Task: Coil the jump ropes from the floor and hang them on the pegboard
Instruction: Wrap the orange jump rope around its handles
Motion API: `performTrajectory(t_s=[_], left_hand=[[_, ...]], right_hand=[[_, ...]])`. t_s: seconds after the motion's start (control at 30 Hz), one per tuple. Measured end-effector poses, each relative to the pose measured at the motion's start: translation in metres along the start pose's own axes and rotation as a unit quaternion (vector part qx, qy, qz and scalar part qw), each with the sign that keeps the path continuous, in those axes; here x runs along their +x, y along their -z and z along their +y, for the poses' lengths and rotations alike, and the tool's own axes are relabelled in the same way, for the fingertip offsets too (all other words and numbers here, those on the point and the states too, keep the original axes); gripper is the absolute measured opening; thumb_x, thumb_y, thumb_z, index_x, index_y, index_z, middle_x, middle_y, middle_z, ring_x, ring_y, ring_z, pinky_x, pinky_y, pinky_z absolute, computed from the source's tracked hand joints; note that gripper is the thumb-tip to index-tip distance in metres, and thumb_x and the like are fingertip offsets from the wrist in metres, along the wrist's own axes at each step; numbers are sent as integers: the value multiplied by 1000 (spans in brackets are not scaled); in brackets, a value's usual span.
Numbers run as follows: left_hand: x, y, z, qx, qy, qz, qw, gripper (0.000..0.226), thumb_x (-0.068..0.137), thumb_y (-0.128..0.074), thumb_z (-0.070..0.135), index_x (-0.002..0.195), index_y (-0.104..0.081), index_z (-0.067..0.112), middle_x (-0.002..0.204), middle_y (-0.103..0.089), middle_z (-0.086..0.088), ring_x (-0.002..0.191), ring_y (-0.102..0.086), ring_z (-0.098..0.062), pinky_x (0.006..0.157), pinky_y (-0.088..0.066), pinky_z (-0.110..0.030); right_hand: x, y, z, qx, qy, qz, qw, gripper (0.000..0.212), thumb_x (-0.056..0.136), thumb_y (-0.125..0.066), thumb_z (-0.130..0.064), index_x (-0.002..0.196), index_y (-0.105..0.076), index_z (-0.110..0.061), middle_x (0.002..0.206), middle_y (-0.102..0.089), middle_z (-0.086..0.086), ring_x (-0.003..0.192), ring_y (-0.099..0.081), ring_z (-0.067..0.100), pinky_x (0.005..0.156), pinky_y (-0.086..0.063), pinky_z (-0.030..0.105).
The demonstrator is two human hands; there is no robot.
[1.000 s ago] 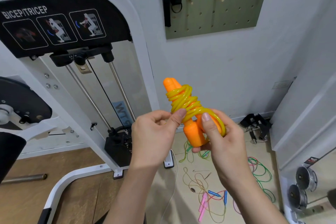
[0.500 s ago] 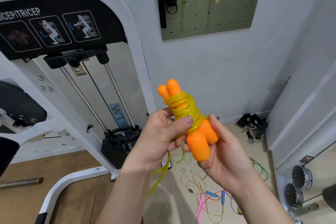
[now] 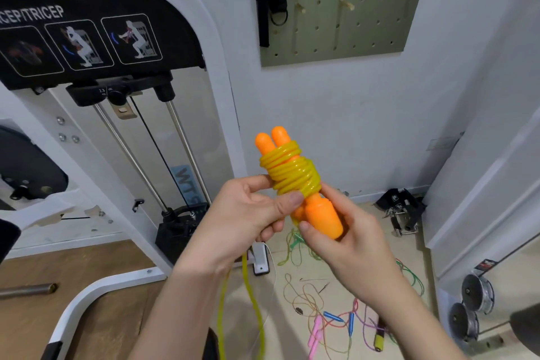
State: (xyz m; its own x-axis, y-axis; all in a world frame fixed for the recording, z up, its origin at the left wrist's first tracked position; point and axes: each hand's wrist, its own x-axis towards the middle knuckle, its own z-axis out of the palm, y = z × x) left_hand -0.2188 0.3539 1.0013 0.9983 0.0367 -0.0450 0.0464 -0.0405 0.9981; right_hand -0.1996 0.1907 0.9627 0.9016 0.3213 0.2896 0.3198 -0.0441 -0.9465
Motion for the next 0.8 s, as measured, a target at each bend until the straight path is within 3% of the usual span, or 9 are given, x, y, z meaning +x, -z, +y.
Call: performTrajectory(t_s=[0.1,0.23,0.33,0.4,0.53,0.6,0.7,0.8], left_hand=[[3,7,4,37,-18,13,999,43,63,-74,38,101,-71,18,46,-49,-1,44,-35,-12,41,-31,-17],[6,10,-2,-57,-13,11,998,33,64,-76,30,91,-73,11,51,-51,-6,43,-38,-9,41,-30,-13],[7,11,-13,-91,-27,-39,995,46,60,-85,45,88,-74,10,55,-56,-7,42,-41,-8,38,-30,-12],[9,12,-18,-108,-35,-46,992,57,52,-86,55,85,-74,10,55,-50,-9,41,-38,-7,37,-29,-12],[13,10,-18,-173,-7,-83,981,54,55,-87,48,80,-65,6,58,-37,-6,36,-30,-5,34,-23,-12],[14,8,-19,-194,11,-89,977,62,56,-87,48,89,-59,4,53,-37,-4,35,-30,-4,32,-22,-12],[9,4,-24,-211,17,-118,970,82,54,-86,53,104,-50,0,48,-42,-3,34,-33,-3,34,-14,-15],[4,0,-24,-193,-10,-126,973,111,50,-84,61,114,-43,-21,44,-41,2,33,-30,-2,37,-13,-17]], right_hand=[[6,-3,0,203,-101,14,974,28,75,-62,-18,102,-70,-14,87,-68,14,73,-68,28,58,-58,37],[10,-2,-4,318,-157,-14,935,41,75,-56,-20,108,-63,3,93,-68,31,82,-69,44,51,-57,34],[11,-3,-8,400,-179,-64,897,62,62,-77,-34,107,-65,8,93,-64,38,77,-69,41,44,-54,30],[12,-4,-6,443,-191,-100,870,68,49,-85,-42,99,-72,2,91,-65,35,74,-70,38,41,-52,26],[9,-7,-9,509,-220,-140,820,59,45,-87,-41,87,-76,-1,82,-69,28,63,-70,30,41,-52,22],[8,-8,-5,531,-227,-155,802,55,52,-83,-43,87,-77,-1,81,-71,23,61,-70,25,45,-53,21],[9,-13,2,559,-228,-230,763,53,82,-60,-46,107,-72,-1,96,-73,17,78,-72,19,64,-54,19],[6,-14,9,542,-272,-246,756,52,75,-63,-52,97,-77,-7,82,-75,7,69,-71,13,60,-50,16]])
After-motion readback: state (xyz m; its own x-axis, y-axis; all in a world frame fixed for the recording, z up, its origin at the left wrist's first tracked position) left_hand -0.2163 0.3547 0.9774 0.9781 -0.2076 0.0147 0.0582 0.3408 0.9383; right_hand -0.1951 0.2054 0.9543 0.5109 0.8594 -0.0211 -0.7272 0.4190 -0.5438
